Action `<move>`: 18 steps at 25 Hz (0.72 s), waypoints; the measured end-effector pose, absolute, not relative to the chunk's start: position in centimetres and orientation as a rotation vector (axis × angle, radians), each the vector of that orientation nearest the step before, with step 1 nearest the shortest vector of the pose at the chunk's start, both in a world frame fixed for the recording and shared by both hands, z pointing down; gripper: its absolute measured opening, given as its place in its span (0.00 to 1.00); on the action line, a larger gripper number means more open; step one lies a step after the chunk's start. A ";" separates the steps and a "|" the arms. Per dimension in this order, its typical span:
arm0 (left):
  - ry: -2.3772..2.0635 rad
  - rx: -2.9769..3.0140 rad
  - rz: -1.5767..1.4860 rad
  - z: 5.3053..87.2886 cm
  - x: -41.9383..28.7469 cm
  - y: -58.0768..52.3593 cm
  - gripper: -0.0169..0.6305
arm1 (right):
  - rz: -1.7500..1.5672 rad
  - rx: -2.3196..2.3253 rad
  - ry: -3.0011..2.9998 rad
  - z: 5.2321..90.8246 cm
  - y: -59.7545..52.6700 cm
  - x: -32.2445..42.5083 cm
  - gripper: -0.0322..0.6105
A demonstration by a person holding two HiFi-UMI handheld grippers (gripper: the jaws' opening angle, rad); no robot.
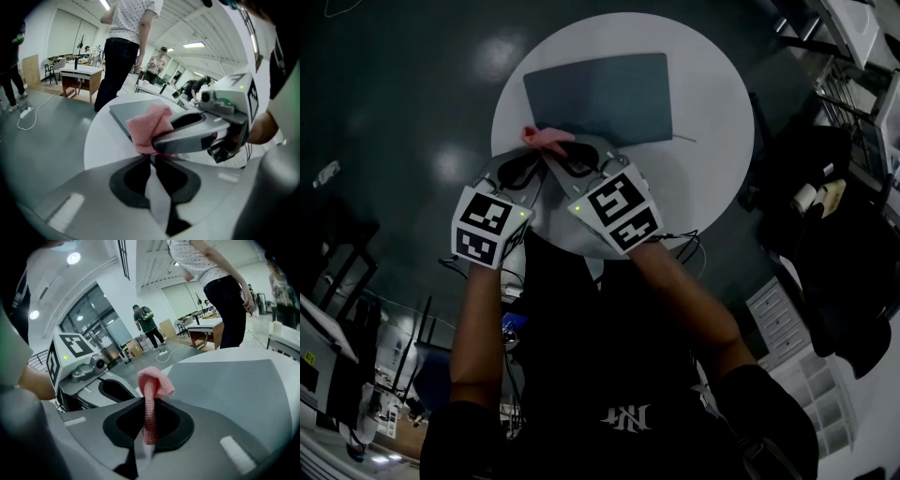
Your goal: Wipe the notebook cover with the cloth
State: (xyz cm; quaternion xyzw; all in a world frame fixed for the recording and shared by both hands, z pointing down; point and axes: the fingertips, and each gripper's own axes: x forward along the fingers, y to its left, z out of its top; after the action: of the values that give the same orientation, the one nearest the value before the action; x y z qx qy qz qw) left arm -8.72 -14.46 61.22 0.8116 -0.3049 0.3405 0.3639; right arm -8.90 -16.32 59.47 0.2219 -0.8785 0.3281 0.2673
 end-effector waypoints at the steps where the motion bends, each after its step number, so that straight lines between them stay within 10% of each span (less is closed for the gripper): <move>1: -0.783 2.084 0.881 61.3 -8.6 -14.4 0.08 | 0.861 0.605 -2.359 59.7 -16.2 -8.6 0.10; 18: -0.781 2.069 0.946 61.2 -8.3 -14.3 0.06 | 0.847 0.856 -2.241 60.2 -18.6 3.4 0.10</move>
State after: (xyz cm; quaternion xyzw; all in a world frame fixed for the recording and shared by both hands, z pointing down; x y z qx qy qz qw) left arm -8.32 -14.30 61.17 0.8025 -0.3029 0.3669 0.3599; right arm 3.36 -18.56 60.23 0.3215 -0.8419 0.3181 0.2943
